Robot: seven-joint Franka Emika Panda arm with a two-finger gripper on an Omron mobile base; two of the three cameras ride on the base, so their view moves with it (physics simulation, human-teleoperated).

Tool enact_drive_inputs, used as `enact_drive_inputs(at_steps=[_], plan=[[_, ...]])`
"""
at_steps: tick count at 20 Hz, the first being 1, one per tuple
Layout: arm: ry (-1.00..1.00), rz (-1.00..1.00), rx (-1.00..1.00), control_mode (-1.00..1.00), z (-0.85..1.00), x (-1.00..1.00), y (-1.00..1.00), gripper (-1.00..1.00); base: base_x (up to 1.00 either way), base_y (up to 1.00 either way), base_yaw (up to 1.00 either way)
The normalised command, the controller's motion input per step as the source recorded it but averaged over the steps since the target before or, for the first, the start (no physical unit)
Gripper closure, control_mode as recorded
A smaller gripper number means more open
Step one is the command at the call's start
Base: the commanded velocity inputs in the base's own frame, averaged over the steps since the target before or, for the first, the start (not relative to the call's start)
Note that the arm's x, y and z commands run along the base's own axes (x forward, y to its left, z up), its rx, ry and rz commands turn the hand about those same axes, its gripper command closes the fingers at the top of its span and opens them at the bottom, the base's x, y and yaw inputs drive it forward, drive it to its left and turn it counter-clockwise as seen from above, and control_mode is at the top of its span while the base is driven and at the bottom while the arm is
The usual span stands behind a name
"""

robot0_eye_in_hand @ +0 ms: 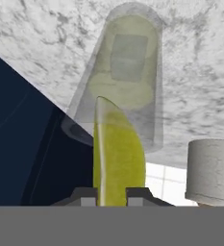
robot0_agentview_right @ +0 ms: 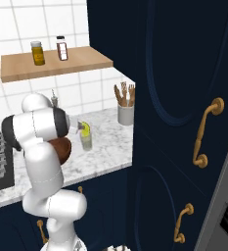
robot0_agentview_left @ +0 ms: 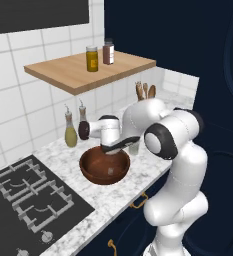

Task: Grab a lemon wedge from the fridge and one ice cube from the ice bowl, and put them in the glass of lemonade.

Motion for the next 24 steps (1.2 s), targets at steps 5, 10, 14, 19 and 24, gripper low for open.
enact_drive_inputs(at_steps=[5,10,14,19,24], plan=[[0.01,-0.09,-0.03,-1.00,-0.10,0.00,0.06,1.00,0.00,0.00,0.00],[0.01,-0.07,-0.04,-1.00,-0.21,0.00,0.00,-1.00,0.00,0.00,0.00],[-0.03,-0.06,0.00,-1.00,0.32,-0.21,0.00,-1.00,0.00,0.00,0.00],[-0.08,-0.04,0.00,-1.00,0.47,-0.36,0.00,-1.00,0.00,0.00,0.00],[-0.11,-0.02,0.00,-1.00,0.47,-0.68,0.00,-1.00,0.00,0.00,0.00]])
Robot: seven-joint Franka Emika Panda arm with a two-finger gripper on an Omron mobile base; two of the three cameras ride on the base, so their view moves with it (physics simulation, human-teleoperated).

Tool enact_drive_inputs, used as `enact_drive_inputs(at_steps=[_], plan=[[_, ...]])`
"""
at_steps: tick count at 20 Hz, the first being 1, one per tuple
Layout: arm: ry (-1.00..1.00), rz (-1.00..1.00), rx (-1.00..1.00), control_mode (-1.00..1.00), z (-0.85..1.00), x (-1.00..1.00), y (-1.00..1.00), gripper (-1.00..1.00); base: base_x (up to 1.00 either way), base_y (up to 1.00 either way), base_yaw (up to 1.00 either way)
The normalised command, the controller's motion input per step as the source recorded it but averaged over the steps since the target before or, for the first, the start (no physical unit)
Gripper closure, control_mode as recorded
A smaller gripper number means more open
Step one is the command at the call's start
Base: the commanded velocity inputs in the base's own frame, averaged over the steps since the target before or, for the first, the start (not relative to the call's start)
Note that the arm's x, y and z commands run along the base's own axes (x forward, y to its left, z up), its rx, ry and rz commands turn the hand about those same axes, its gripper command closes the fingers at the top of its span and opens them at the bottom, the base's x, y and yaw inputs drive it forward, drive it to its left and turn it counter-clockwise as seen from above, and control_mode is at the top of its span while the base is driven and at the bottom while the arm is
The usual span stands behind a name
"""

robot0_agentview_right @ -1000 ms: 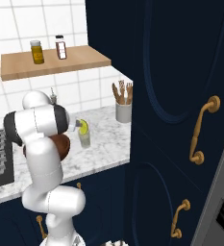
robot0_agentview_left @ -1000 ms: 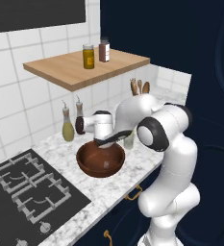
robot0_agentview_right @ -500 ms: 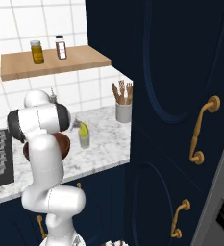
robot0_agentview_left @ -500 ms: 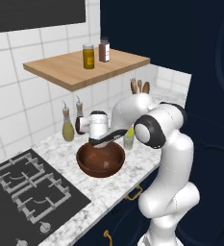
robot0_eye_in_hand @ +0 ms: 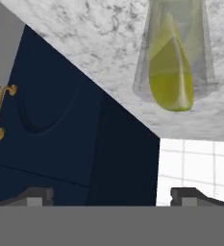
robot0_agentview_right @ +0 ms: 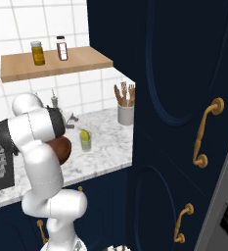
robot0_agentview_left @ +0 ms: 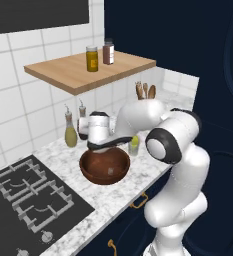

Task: Grab a lemon wedge from the fridge and one ice cube from the ice bowl, and put them in the glass of lemonade.

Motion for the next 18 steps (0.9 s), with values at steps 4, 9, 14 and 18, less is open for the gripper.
enact_drive_inputs(at_steps=[4,9,14,18], plan=[[-0.24,0.00,0.22,-1.00,0.56,-0.97,-0.02,-1.00,0.00,0.00,0.00],[-0.39,0.13,0.36,-1.00,0.67,-1.00,-0.05,-1.00,0.00,0.00,0.00],[-0.36,0.24,0.09,-1.00,0.16,-1.00,0.00,-1.00,0.00,0.00,0.00],[-0.33,0.27,0.02,-1.00,0.18,-1.00,0.00,-1.00,0.00,0.00,0.00]])
